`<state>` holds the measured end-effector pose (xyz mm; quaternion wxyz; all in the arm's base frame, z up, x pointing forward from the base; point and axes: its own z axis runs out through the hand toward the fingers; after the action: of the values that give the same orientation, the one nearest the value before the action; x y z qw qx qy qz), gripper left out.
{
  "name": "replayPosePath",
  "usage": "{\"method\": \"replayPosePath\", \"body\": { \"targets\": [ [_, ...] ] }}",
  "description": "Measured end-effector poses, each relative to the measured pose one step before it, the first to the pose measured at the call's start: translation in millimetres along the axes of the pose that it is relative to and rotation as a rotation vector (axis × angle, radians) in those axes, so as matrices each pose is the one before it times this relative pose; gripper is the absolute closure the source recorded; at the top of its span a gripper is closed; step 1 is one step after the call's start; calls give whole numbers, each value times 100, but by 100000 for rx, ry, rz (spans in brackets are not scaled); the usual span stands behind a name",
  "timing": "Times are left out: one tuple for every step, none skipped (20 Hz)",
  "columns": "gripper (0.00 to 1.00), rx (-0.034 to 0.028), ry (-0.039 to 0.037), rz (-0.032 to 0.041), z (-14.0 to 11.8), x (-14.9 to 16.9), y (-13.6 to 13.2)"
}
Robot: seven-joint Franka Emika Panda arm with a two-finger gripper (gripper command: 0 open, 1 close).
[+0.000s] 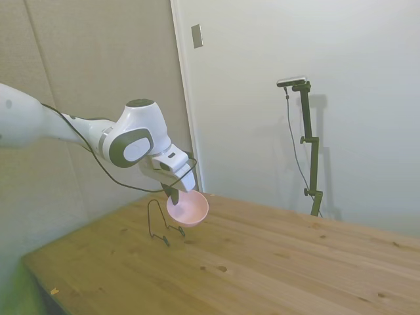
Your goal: Load the bowl
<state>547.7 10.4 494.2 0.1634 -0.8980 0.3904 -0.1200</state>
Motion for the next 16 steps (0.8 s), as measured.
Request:
{"method": "replayPosePath", "body": {
  "targets": [
    [100, 3966, -2481, -1233, 703, -536, -982],
    [100, 3795, -2832, -1285, 793, -568, -899],
    [100, 3183, -3085, -1106, 759, -458, -646],
    [100, 3183, -2868, -972, 653, -411, -567],
    [100, 2924, -2416, -497, 489, -268, -370],
    [100, 2858, -2432, -198, 396, -132, -130],
    [100, 2298, -1996, -219, 256, -44, 51],
    [100, 1468, -1405, 159, 75, 95, 177],
    [100, 1291, -1864, 248, -51, 128, 267],
    [100, 905, -1802, 49, -41, 108, 282],
    [100, 37, -1022, -83, -60, 132, 266],
    [100, -384, -1117, -40, -28, 64, 223],
    [100, 261, -286, -84, 11, -21, -9],
    [100, 1031, -874, -450, 44, -59, -20],
    [100, 1569, -1597, -790, 98, -68, 42],
    [100, 2016, -1936, -666, 103, -12, 130]
  ]
}}
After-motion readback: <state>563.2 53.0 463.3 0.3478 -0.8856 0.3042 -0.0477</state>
